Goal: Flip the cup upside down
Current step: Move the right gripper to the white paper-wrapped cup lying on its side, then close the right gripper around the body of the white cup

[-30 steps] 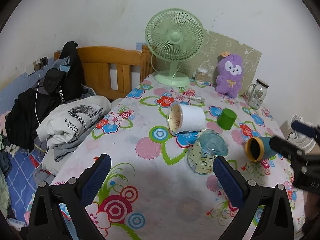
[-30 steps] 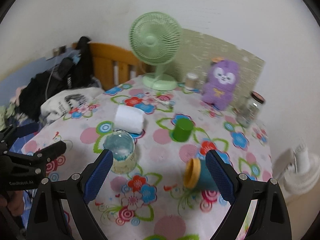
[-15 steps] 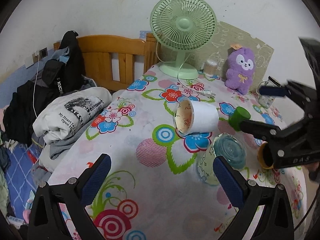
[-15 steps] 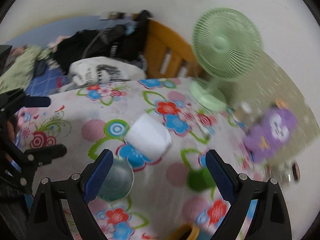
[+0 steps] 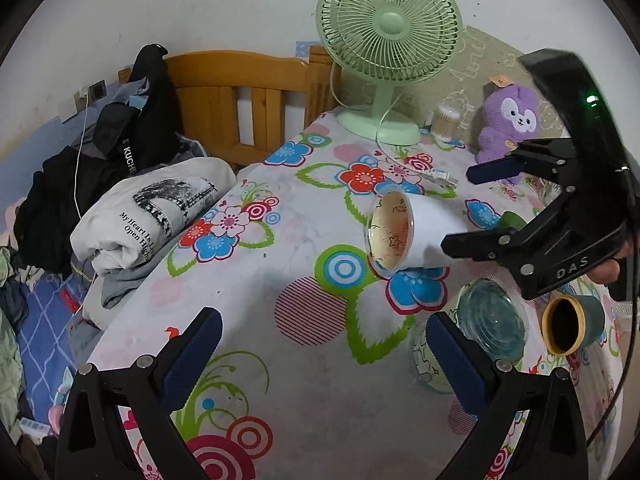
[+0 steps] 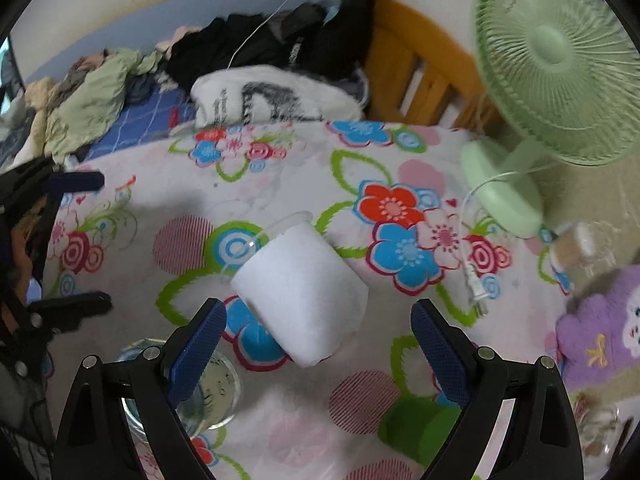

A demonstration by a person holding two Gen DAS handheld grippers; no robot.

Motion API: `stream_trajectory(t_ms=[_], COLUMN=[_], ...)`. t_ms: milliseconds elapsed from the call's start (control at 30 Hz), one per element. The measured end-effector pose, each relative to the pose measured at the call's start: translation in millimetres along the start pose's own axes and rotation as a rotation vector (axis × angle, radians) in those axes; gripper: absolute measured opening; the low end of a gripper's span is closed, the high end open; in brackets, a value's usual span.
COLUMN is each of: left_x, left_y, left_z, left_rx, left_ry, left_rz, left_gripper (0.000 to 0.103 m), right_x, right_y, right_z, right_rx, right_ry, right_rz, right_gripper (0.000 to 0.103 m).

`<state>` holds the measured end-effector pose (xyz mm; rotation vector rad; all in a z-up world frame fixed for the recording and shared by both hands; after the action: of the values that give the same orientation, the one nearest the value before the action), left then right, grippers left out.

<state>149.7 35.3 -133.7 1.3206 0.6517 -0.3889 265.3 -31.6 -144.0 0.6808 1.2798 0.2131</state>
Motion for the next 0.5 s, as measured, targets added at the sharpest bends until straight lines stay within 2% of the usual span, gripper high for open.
stream_trajectory(t_ms=[167,300,500], left_x=[-1.2,-2.4,-4.7], left_y=[1.4,0.8,-0.1], left_z=[-1.2,-0.2,0.2], left_rx=[-0.002,0.006,0.000], left_ry=[-0.002,-0.001,-0.003], left_rz=[0.002,0.003,0.006], left_gripper=[0.103,0.103,0.103], right_x=[18.7,26.4,25.0], right_y=[-7.2,-11.8,-13.1], right_z=[-5.6,-10.6,-13.7], right_rx=[0.001,0.021,0.064], right_ry=[0.077,0.122,0.140], right_rz=[-0.068,-0.099,-0.095], right_gripper=[0.093,0.075,0.070])
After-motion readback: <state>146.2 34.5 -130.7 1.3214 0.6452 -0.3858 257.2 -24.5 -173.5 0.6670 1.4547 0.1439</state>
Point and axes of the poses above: each gripper's, at about its wrist camera, not at the fingertips, and x roughly the way its jaws point, z to its right, y to its top, the point moved 10 cm from there along x, roughly the way its jaws point, and after that the axes turned 9 degrees about z, right-handed, at the moved point
